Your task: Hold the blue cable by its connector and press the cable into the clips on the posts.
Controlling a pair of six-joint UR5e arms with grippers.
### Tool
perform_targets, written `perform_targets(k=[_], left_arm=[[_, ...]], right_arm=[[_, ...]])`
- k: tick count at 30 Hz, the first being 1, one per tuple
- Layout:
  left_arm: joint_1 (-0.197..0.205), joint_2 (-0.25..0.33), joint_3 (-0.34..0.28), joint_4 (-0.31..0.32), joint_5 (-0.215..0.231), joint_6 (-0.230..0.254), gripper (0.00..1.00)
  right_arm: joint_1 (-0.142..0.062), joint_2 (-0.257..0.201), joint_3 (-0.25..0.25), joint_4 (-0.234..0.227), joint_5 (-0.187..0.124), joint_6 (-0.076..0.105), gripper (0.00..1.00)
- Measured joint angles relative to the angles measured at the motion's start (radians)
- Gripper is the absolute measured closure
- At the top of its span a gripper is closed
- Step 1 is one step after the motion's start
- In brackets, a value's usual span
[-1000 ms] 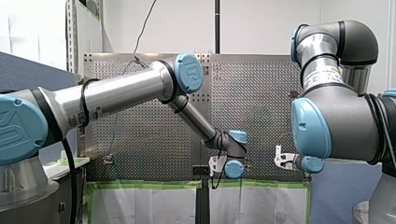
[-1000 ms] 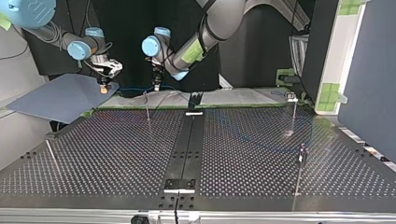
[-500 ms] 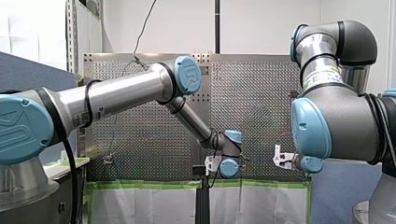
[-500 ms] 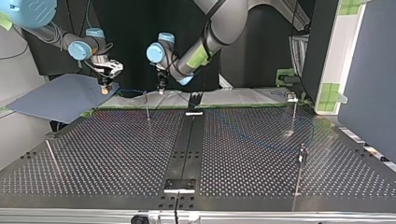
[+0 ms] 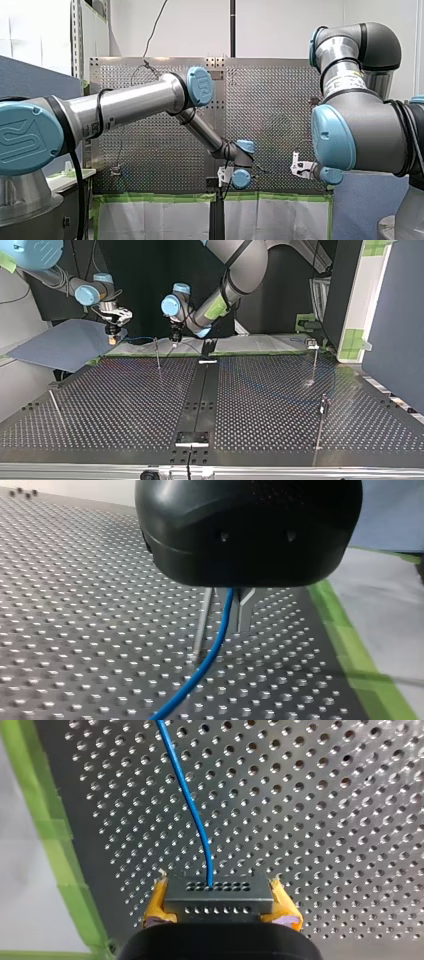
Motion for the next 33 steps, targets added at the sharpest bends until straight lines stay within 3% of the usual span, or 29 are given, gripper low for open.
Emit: perform_targets(k=[9,19,26,33], left_arm=[[0.023,-0.021,0.075,-0.021,0.015,-0.019,1.00],[0.036,-0.022,0.084,-0.025,0.025,-0.024,1.00],[0.038,-0.022,0.085,-0.031,0.028,-0.024,1.00],[0.043,-0.021,0.089,-0.034,0.021,-0.024,1.00]], right_arm=[[0.011,0.052,-0.052,0.013,0.008,0.001,1.00],[0.012,0.065,-0.113,0.037,0.010,0.010,1.00],[0.012,0.070,-0.156,0.038,0.008,0.028,1.00],[0.017,0.113,-0.213,0.069,0.003,0.028,1.00]])
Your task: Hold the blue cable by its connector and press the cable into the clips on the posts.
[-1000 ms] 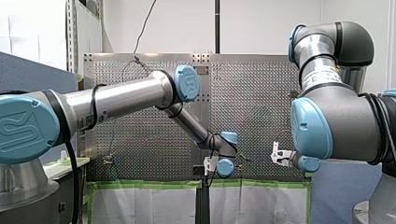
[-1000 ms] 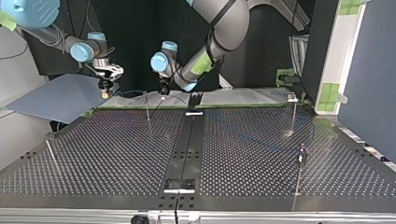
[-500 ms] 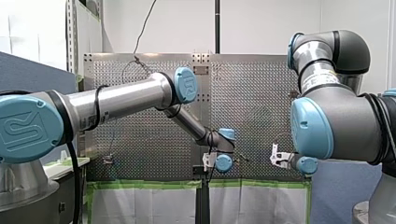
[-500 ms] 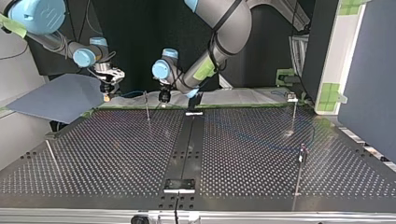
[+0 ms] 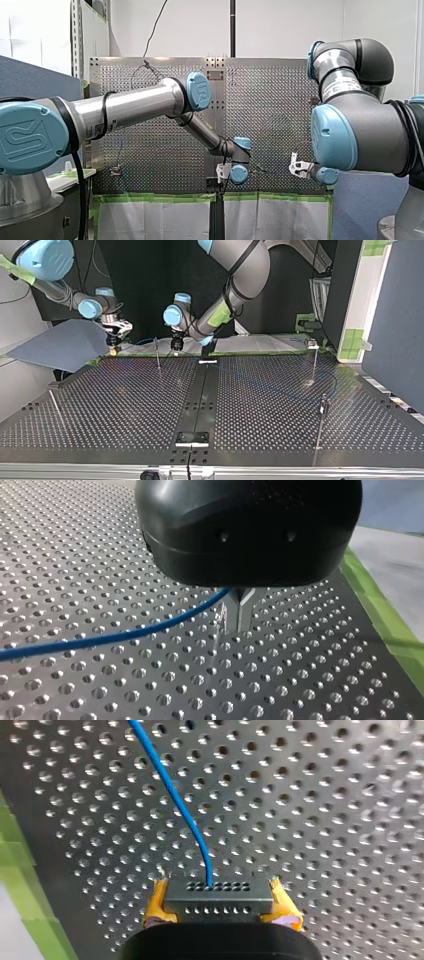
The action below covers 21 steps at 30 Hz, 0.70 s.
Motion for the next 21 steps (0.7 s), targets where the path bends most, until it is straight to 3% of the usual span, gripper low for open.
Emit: perform_targets(k=[11,21], left_arm=[[0.014,0.000,0.023,0.001,-0.006,0.001,1.00],[0.034,-0.016,0.070,-0.002,-0.026,0.002,1.00]], right_arm=[[0.005,0.042,-0.096,0.057,-0.006,0.004,1.00],[0.010,0.047,-0.165,0.090,-0.007,0.005,1.00]])
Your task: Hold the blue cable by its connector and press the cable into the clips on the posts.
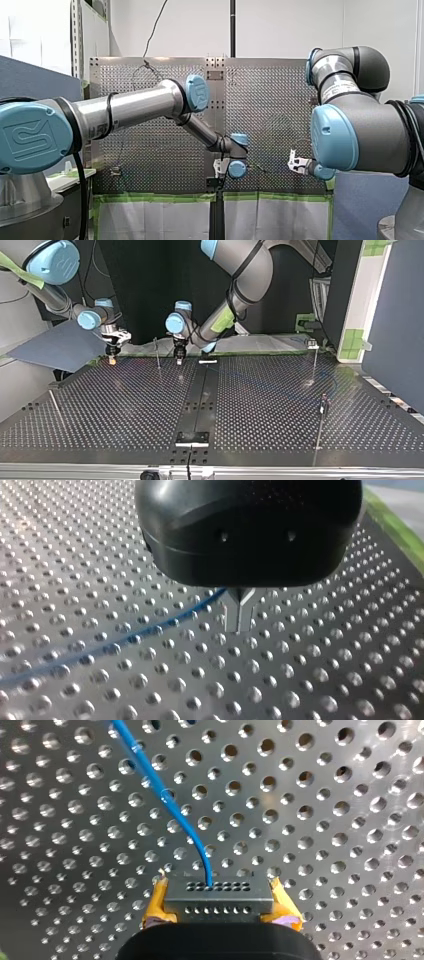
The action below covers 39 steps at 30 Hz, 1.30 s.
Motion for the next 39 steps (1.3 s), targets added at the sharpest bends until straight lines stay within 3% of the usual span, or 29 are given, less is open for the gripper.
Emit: perform_targets(k=[8,14,22,29,30,31,32,33,34,36,37,39], left_arm=[[0.013,-0.064,0.080,-0.054,-0.009,-0.001,1.00],[0.021,-0.072,0.125,-0.063,-0.005,-0.001,1.00],[0.022,-0.072,0.131,-0.063,-0.003,-0.001,1.00],[0.015,-0.072,0.130,-0.062,0.001,0.000,1.00],[0.014,-0.072,0.129,-0.062,0.004,0.001,0.84],[0.013,-0.071,0.126,-0.061,0.008,0.002,0.84],[0.012,-0.071,0.122,-0.060,0.012,0.005,0.58],[0.011,-0.069,0.117,-0.059,0.016,0.009,0.42],[0.009,-0.067,0.112,-0.059,0.017,0.013,0.42],[0.005,-0.057,0.097,-0.058,0.018,0.023,0.15],[0.003,-0.052,0.091,-0.057,0.019,0.025,0.15],[-0.002,-0.038,0.076,-0.050,0.027,0.029,0.05]], right_arm=[[0.003,0.002,-0.039,0.019,0.003,0.009,1.00],[0.003,0.003,-0.057,0.022,0.003,0.014,1.00],[0.003,0.006,-0.072,0.025,0.000,0.020,1.00],[0.005,0.043,-0.086,0.041,0.000,0.011,1.00],[0.005,0.046,-0.088,0.043,0.000,0.010,1.00],[0.005,0.049,-0.090,0.045,0.000,0.009,1.00],[0.006,0.051,-0.091,0.047,0.000,0.008,1.00],[0.006,0.052,-0.092,0.047,0.000,0.007,1.00],[0.006,0.053,-0.093,0.048,0.000,0.006,1.00],[0.007,0.054,-0.094,0.049,0.000,0.004,1.00],[0.007,0.054,-0.094,0.049,0.000,0.003,1.00],[0.007,0.054,-0.094,0.049,0.000,0.002,1.00]])
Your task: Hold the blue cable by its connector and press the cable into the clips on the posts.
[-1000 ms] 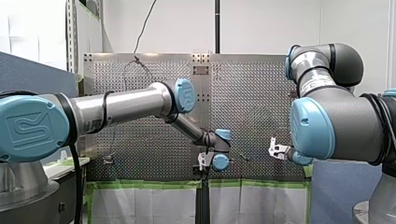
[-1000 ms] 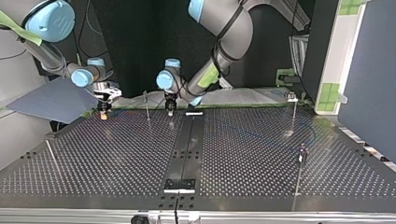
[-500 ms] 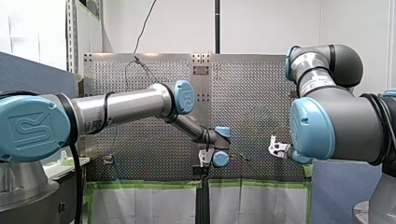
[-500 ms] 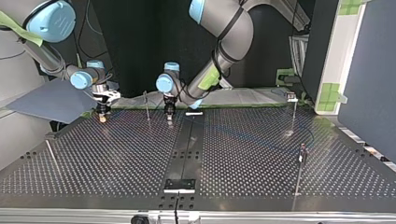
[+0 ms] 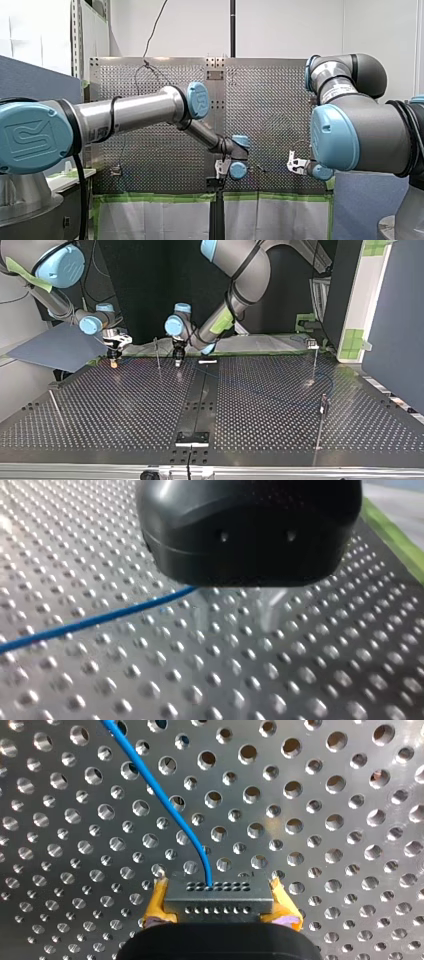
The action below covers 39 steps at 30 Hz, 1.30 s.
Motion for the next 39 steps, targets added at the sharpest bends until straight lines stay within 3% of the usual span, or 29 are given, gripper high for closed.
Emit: perform_targets(k=[2,10,17,27,33,39], left_arm=[[-0.004,0.016,-0.017,0.013,0.014,-0.002,0.00],[-0.009,0.089,-0.090,0.066,0.066,0.000,0.00],[-0.018,0.143,-0.164,0.009,0.009,0.057,0.00],[-0.026,0.148,-0.272,-0.084,-0.077,0.099,0.00],[-0.050,0.149,-0.298,-0.089,-0.039,0.113,0.00],[-0.071,0.149,-0.282,-0.082,-0.010,0.118,0.00]], right_arm=[[0.001,0.000,0.000,0.000,0.000,-0.001,1.00],[0.006,0.000,-0.001,0.009,0.000,-0.002,1.00],[0.011,0.000,-0.001,0.028,0.000,-0.004,1.00],[0.018,0.000,0.000,0.054,0.000,-0.015,1.00],[0.019,0.000,0.000,0.055,0.000,-0.016,1.00],[0.020,0.000,-0.001,0.055,0.000,-0.016,1.00]])
